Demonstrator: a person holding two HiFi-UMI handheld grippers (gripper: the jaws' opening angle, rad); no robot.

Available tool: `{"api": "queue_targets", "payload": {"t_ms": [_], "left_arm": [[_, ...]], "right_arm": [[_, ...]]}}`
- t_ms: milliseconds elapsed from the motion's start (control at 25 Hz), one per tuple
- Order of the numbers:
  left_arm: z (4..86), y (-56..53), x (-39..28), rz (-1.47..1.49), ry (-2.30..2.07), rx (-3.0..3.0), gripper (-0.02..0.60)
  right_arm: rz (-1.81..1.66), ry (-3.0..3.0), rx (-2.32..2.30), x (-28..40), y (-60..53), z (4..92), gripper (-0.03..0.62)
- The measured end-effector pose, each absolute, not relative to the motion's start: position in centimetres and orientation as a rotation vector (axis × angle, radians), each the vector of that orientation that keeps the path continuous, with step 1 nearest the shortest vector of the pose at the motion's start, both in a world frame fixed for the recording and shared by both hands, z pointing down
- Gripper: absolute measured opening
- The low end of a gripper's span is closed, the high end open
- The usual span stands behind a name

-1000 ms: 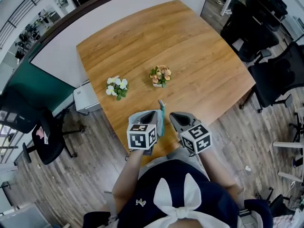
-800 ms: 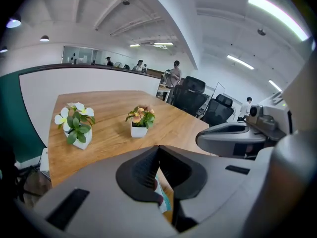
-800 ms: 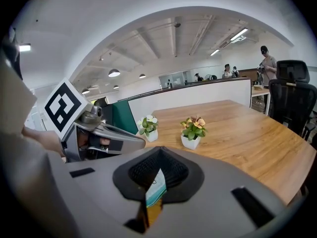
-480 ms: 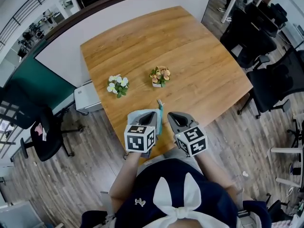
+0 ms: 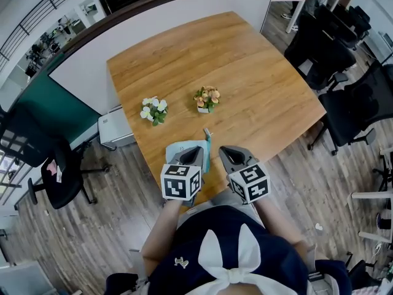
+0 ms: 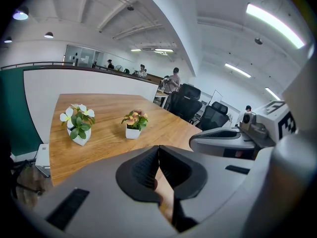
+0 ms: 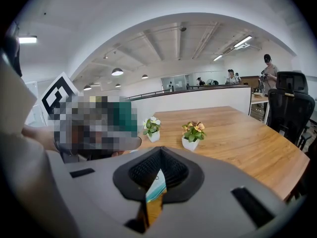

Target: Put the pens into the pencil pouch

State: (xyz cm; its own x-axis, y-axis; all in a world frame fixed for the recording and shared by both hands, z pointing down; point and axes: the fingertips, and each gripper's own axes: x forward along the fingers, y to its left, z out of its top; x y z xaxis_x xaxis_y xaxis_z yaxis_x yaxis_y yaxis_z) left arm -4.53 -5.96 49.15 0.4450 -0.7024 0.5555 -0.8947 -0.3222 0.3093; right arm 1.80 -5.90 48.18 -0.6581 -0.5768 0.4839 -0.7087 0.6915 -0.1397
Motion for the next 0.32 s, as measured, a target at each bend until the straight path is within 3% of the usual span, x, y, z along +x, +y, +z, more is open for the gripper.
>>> {"api": "queue_targets", "payload": {"t_ms": [320], "left_arm": [[49.13,-5.07,-4.8,0.417,-1.332,2.111,0.023]], "right_arm": [[0.447,-2.478,0.987,1.66,-4.98,48.51,0.002]]}}
